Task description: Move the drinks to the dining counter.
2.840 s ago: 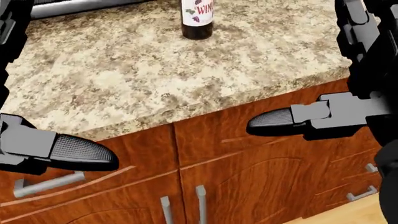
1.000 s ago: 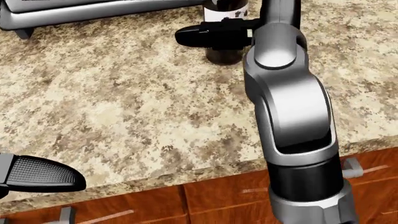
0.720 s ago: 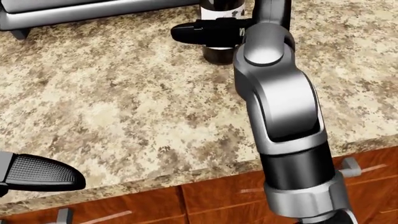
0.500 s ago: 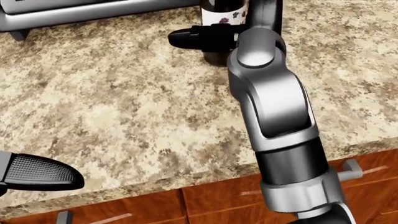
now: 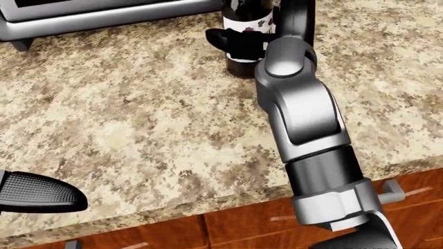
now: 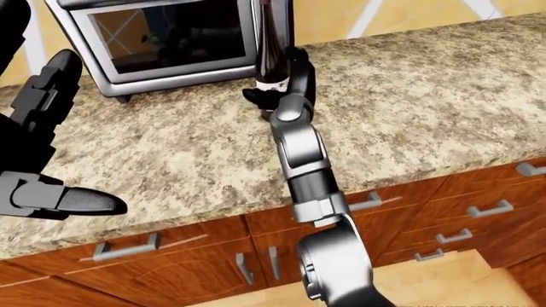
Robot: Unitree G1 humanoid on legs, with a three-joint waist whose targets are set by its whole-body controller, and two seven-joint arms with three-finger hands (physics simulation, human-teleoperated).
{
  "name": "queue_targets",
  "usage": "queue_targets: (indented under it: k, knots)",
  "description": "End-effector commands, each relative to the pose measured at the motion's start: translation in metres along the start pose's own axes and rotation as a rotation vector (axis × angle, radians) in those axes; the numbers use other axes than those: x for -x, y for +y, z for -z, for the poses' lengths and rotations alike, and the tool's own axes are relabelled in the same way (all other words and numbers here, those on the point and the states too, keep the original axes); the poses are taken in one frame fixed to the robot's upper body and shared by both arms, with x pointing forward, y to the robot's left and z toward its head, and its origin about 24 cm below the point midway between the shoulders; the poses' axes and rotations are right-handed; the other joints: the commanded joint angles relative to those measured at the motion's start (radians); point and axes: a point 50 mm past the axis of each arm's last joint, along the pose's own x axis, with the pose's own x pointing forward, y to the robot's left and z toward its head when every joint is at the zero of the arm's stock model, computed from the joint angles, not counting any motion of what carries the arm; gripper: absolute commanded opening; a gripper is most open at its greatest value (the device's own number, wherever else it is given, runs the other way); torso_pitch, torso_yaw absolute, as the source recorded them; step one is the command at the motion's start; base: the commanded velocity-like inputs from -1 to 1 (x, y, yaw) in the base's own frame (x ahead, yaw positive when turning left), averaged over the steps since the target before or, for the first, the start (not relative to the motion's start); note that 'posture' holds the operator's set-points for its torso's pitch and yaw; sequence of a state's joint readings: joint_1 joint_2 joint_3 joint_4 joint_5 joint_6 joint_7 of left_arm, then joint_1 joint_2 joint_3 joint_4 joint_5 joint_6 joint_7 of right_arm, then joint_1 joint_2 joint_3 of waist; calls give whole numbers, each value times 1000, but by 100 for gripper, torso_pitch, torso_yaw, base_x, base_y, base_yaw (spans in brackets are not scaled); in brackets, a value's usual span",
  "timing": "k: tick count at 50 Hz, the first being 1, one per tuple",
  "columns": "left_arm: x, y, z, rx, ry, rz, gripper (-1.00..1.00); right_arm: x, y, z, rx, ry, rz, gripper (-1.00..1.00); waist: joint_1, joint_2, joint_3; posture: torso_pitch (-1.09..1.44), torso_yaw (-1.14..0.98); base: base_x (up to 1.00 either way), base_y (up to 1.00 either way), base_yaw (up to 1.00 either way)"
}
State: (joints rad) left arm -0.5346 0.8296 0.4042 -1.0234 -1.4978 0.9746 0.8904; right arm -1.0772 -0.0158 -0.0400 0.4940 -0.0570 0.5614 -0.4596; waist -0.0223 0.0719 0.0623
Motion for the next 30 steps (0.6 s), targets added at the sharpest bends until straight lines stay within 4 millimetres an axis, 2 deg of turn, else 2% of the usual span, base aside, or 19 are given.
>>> queue_targets:
  k: [1,7,11,17,18,24,26,28,30]
  knots:
    - [0,4,-8,4,-52,-28,100,4,4,-27,-35,-102,-21,38,2,2,-26,0,0,0,0,0]
    - [0,5,-8,5,-53,-30,100,0,4,-22,-22,-96,-14,20,1,4,-25,0,0,0,0,0]
    - [0,5,-10,4,-55,-29,100,0,3,-21,-16,-93,-10,15,0,3,-26,0,0,0,0,0]
    - [1,4,-12,3,-56,-28,100,-3,-1,-19,-10,-92,0,-11,1,3,-26,0,0,0,0,0]
    - [1,5,-12,3,-56,-28,100,-3,-3,-19,-9,-92,4,-25,1,2,-26,0,0,0,0,0]
    - [2,5,-12,2,-56,-29,100,-4,-8,-15,-4,-88,16,-40,3,1,-26,0,0,0,0,0]
    - [2,5,-11,2,-55,-30,100,-5,-11,-13,-7,-87,21,-51,3,1,-27,0,0,0,0,0]
    - [2,5,-11,2,-56,-30,100,-6,-15,-14,-16,-87,28,-83,3,0,-28,0,0,0,0,0]
    - [1,5,-11,2,-56,-31,100,-4,-18,-17,-22,-92,30,-100,4,-1,-29,0,0,0,0,0]
